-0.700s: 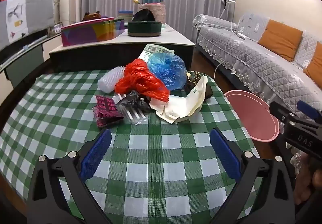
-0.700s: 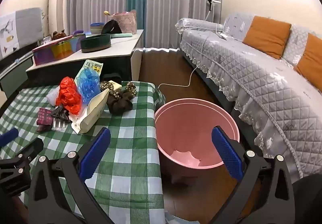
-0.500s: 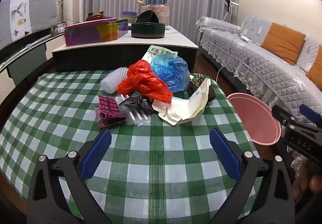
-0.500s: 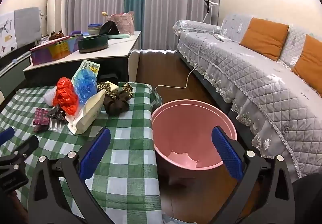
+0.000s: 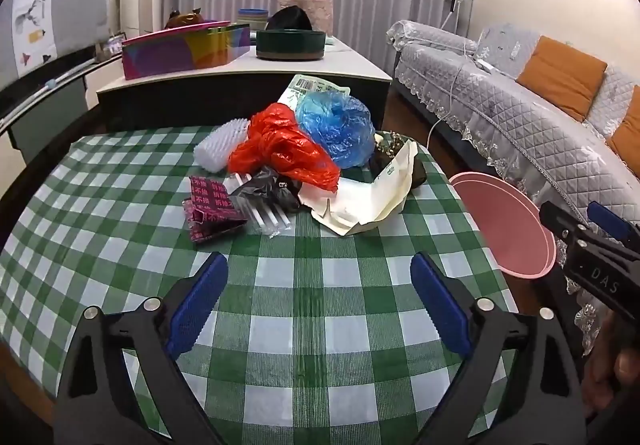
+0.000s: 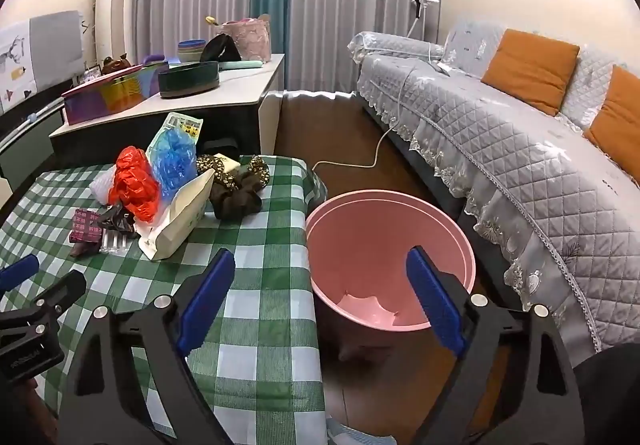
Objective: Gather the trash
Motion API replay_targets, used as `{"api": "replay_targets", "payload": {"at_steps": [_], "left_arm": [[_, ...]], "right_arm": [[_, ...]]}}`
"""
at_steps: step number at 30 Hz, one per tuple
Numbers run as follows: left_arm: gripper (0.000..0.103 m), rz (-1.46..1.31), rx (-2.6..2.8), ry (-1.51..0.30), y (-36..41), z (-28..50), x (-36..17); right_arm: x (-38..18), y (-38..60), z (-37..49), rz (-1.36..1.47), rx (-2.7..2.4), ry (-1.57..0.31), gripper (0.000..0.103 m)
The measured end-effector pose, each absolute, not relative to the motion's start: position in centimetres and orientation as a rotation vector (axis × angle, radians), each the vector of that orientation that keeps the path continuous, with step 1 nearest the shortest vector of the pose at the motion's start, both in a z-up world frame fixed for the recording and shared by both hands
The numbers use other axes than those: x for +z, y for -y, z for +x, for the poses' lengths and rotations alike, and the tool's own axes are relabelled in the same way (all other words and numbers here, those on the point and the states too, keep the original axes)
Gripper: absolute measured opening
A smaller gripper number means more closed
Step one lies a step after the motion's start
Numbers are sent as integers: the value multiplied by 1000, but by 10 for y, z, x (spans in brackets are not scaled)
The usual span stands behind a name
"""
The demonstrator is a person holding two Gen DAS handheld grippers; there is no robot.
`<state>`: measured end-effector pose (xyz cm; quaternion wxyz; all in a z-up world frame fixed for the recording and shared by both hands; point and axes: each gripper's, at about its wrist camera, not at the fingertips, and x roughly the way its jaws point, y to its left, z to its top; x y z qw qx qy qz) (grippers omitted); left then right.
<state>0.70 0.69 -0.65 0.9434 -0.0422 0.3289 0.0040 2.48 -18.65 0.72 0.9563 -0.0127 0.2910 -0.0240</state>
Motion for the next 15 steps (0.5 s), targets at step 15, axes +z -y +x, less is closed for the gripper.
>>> {"api": "replay_targets", "payload": {"at_steps": [15], "left_arm": [[90,-88,2,-666,-6,6,-5]], "right_arm": [[5,184,25,-27,-29,-605,87]]}}
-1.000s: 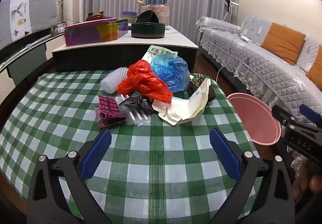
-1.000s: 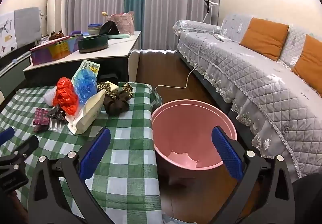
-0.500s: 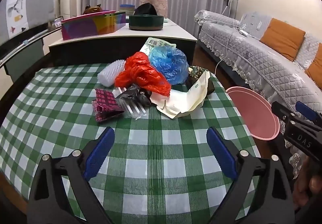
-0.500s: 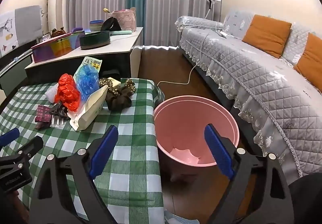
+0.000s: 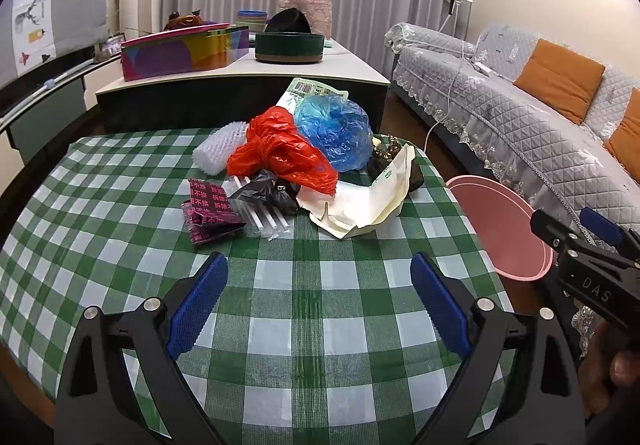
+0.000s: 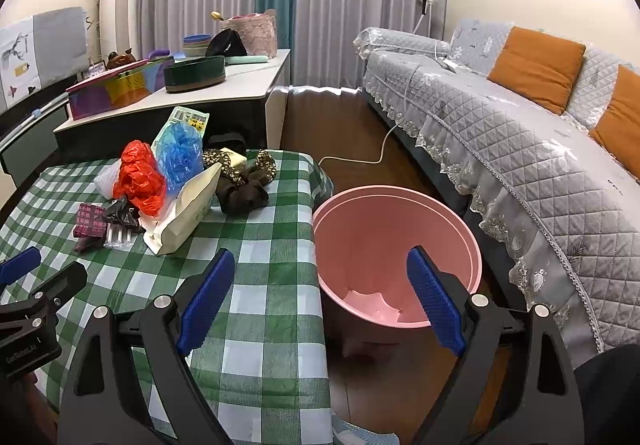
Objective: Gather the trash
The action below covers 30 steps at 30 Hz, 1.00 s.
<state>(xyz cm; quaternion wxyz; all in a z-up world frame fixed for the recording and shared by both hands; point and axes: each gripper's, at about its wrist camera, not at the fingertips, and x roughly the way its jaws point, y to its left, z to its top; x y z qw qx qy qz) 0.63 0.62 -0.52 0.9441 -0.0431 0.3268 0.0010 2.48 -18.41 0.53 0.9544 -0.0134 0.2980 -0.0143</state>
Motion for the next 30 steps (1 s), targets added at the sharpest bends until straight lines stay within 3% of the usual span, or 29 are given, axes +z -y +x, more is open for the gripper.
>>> {"api": "replay_targets", "payload": {"at_steps": [30], "left_arm": [[90,-89,2,-666,-6,6,-6]], "right_arm": [[8,190,24,-2,-35,-594,86]]}}
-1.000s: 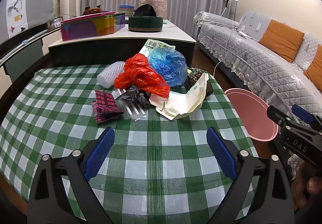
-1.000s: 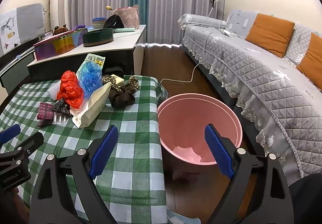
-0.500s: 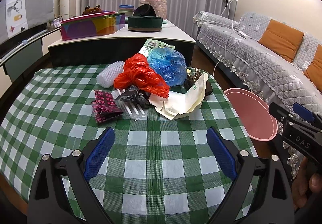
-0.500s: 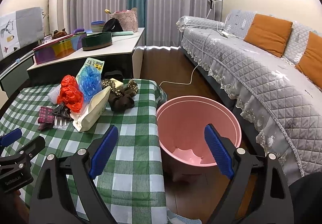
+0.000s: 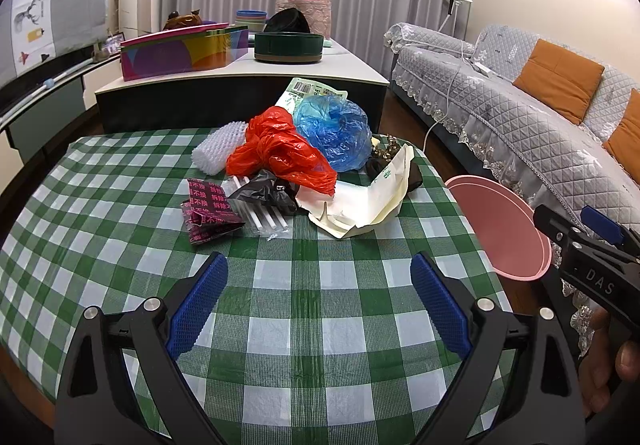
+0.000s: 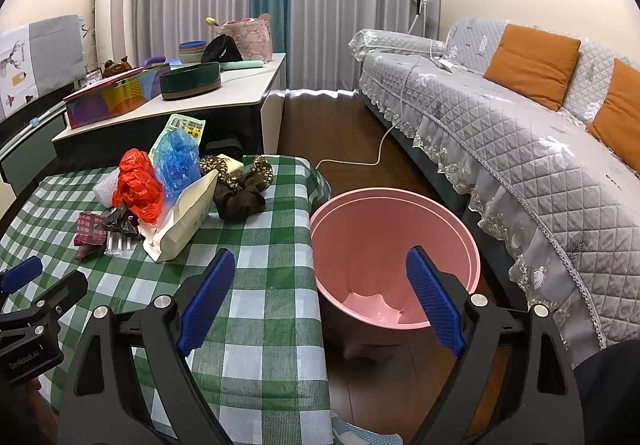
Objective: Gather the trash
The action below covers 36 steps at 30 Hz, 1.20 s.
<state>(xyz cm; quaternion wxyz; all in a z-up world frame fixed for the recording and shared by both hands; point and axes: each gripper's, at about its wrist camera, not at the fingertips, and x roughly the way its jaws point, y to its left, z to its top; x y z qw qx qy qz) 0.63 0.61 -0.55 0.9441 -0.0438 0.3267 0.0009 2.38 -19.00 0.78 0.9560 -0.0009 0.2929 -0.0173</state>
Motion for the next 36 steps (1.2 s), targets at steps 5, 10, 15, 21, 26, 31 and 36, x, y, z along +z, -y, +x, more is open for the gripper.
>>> {"api": "replay_targets", "payload": {"at_steps": [5,10,15,21,26,31,36], "left_arm": [[90,-89,1,-666,-6,6,-6],[90,-89,1,-665,-6,6,-6],[90,-91,-2,-662,-4,4,-3],[90,-93,-5,-662,-3,4,-2],[90,-93,-5,-662,-3,4,-2],[83,-85,0,-655,-4,5,-1],[77,-89,11,-651,-7,7,0]], "right_arm": [[8,188,23,-6,-32,-590,85],[8,188,24,1,-31,-588,82],[7,189,25,18,-29,-594,78],[6,189,26,29,-24,-599,77],[6,187,27,32,-17,-595,74],[6,188,27,50,-1,-597,64],[7,191,29,82,25,-600,54]]}}
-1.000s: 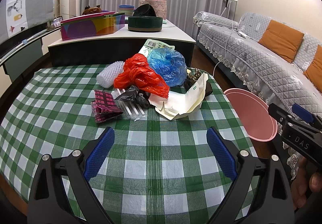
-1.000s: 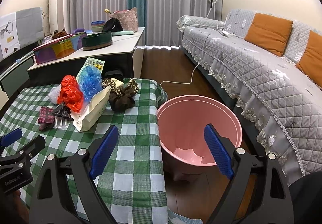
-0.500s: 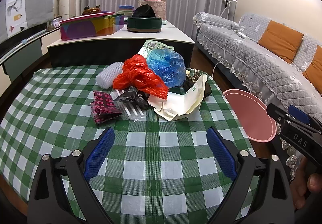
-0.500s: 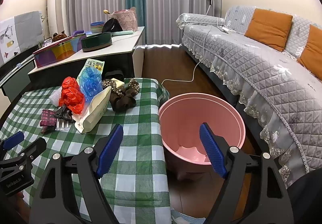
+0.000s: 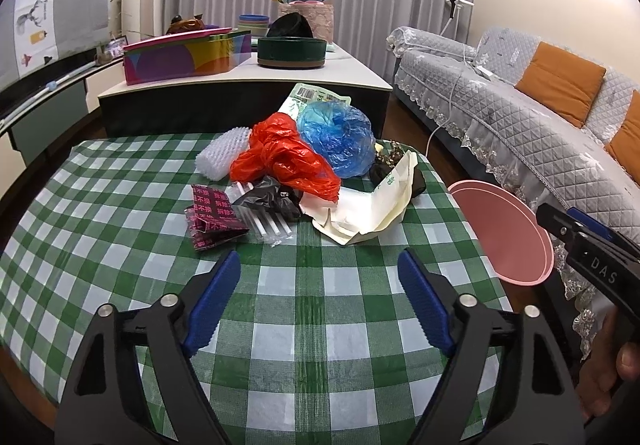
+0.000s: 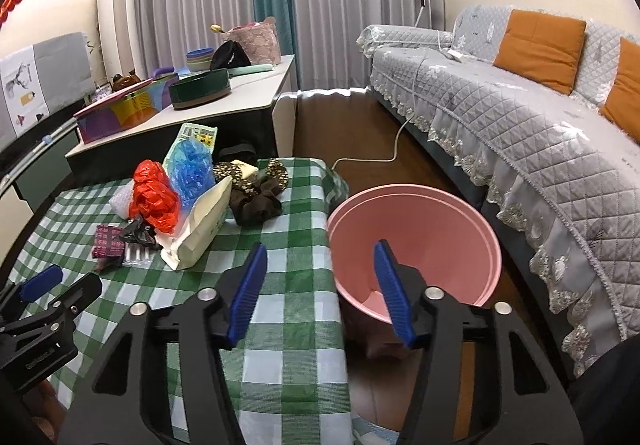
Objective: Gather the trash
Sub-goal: 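Grasp the pink printed packet with the left tool while the right tool grasps the cream paper bag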
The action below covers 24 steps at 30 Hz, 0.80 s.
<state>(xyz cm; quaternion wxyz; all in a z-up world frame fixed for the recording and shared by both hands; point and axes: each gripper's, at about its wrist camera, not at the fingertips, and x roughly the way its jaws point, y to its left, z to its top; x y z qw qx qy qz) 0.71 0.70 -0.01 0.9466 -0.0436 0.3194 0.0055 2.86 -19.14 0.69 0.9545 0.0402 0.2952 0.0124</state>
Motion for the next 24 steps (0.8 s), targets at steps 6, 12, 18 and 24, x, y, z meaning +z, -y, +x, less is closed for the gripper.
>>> {"api": "replay_targets", "payload": {"at_steps": [6,12,18,24], "left_arm": [[66,-92,51,-643,-19,8,0],[48,-144,114,-656,-43,17,-4],[37,-201,166,-669,-65,32,-12],[35,-251,199,-696,-81,51,-24]], "right_arm": [[6,182,34,121,102,-599,51],[4,163,46,136,179,-600,50],[-7,140,64,142,239,-629,50],[-20,118,87,142,274,-674,50]]}}
